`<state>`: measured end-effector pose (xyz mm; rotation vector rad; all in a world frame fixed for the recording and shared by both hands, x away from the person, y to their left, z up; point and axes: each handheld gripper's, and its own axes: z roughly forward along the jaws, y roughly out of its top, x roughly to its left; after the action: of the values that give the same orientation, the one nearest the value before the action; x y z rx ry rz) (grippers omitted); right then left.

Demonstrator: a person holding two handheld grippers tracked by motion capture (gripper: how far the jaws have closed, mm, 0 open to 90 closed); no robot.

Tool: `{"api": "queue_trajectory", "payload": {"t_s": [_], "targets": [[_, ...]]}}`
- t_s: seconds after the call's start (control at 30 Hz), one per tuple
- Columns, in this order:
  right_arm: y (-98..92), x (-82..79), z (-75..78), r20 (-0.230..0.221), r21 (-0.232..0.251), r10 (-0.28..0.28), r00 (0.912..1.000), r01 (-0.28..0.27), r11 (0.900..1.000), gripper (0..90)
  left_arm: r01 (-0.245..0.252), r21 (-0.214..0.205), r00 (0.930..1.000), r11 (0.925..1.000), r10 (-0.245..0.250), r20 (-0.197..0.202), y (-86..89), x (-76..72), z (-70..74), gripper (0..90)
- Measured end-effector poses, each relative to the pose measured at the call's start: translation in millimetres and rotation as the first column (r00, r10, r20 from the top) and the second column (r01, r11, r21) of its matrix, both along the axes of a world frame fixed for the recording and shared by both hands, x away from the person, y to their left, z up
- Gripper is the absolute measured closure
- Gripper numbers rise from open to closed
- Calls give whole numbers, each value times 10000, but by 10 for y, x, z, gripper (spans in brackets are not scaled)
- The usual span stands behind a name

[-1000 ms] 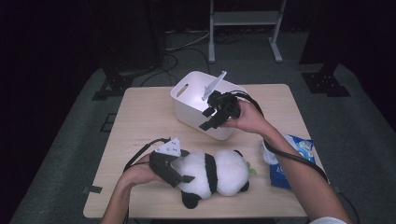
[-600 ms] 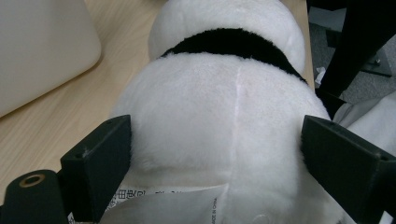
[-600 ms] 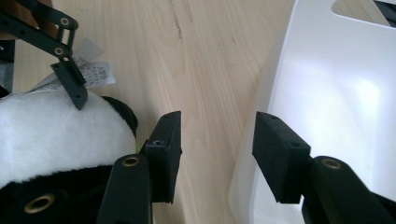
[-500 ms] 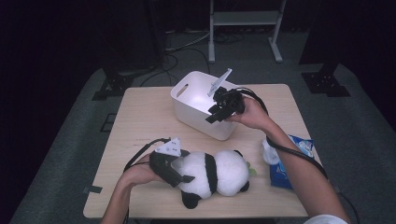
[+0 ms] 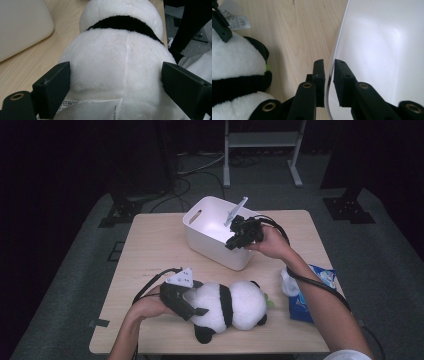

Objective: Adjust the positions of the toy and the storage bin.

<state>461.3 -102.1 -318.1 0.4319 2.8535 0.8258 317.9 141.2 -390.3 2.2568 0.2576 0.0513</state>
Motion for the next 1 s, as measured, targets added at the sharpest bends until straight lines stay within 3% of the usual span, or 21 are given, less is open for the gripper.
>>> {"api": "queue_trajectory", "payload": {"t_s": [0.67,0.9,1.0], "targets": [[-236,-150,-24,78,-99,603,9981,-602,9981,874,-21,-6,10000,10000,21,-62,3,1,-2,97],[-294,-223,-16,-28,-320,812,9967,-813,9962,868,-37,-34,10000,10000,37,-71,0,-1,-3,97],[-243,-221,-12,-240,-469,813,9964,-823,9955,794,-21,-1,10000,10000,21,-49,0,0,0,97]]}}
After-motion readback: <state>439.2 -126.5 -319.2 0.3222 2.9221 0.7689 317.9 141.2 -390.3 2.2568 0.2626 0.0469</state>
